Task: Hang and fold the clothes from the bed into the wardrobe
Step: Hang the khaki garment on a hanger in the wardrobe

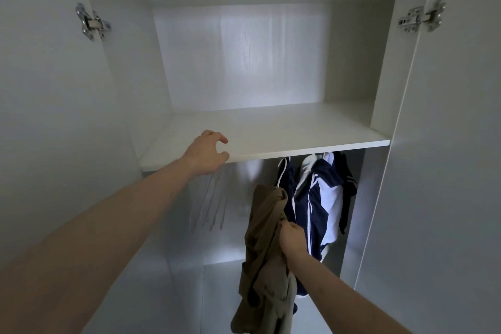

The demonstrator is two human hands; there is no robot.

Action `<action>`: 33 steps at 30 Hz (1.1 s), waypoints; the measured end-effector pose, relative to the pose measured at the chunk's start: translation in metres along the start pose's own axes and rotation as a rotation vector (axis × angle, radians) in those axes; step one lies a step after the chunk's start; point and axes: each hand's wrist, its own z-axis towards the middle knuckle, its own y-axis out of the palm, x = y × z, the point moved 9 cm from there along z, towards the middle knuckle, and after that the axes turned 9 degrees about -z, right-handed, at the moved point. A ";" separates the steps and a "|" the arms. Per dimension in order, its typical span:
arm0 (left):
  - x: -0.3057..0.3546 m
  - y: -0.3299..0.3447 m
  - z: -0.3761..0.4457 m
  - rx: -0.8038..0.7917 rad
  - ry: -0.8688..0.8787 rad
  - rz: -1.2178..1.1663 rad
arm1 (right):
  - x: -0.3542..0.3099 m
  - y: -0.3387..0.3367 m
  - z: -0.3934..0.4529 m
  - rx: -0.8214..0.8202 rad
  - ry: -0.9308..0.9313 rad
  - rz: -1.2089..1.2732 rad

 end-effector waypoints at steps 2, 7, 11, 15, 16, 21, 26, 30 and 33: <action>-0.007 0.006 0.013 -0.010 -0.007 0.004 | -0.003 0.002 0.016 0.002 -0.006 -0.011; -0.030 0.020 0.040 -0.042 -0.075 0.029 | -0.021 0.008 0.055 0.007 -0.022 -0.022; -0.049 0.025 0.058 -0.053 -0.131 0.030 | -0.033 0.009 0.085 0.047 -0.049 -0.054; -0.066 0.039 0.069 -0.089 -0.171 0.070 | -0.044 0.007 0.117 0.094 -0.076 -0.097; -0.068 0.044 0.069 -0.091 -0.173 0.084 | -0.048 0.007 0.125 0.107 -0.086 -0.116; -0.068 0.050 0.078 -0.115 -0.148 0.179 | -0.062 0.009 0.154 0.139 -0.124 -0.160; -0.080 0.055 0.088 -0.183 -0.147 0.245 | -0.071 0.016 0.177 0.165 -0.143 -0.170; -0.088 0.059 0.092 -0.196 -0.148 0.274 | -0.077 0.023 0.197 0.181 -0.154 -0.211; -0.091 0.061 0.094 -0.195 -0.153 0.286 | -0.081 0.021 0.207 0.200 -0.164 -0.270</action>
